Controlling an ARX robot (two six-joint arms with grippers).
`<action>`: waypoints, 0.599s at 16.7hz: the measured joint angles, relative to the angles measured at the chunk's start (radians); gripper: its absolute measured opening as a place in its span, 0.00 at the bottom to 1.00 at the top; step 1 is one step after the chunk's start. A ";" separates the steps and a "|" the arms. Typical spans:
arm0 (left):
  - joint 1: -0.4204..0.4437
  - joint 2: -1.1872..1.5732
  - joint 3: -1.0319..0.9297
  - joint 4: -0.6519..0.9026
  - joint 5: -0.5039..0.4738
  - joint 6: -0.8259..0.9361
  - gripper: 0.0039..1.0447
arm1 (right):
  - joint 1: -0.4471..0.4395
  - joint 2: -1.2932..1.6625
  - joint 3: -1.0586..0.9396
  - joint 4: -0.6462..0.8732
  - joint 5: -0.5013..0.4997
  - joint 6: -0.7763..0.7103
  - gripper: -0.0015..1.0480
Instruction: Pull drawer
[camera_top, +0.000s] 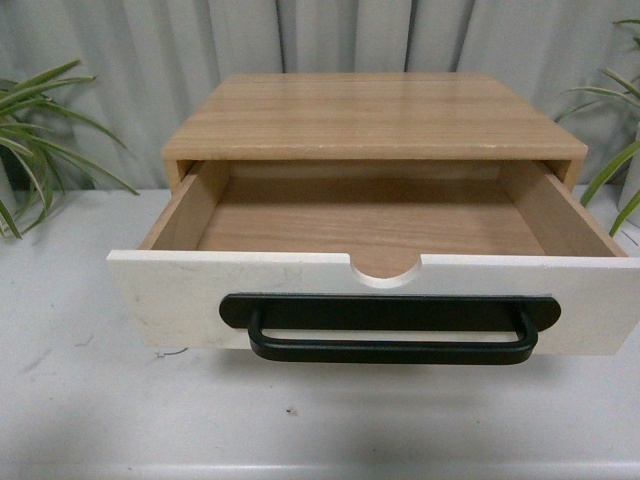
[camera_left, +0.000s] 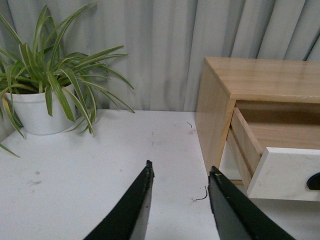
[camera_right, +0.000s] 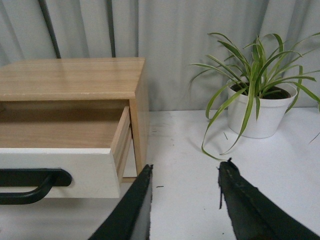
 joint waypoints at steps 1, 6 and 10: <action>0.000 0.000 0.000 0.000 0.000 0.000 0.46 | 0.000 0.000 0.000 0.000 0.000 0.000 0.45; 0.000 0.000 0.000 0.000 0.000 0.001 0.94 | 0.000 0.000 0.000 0.000 0.000 0.001 0.94; 0.000 0.000 0.000 0.000 0.000 0.001 0.94 | 0.000 0.000 0.000 0.000 0.000 0.001 0.94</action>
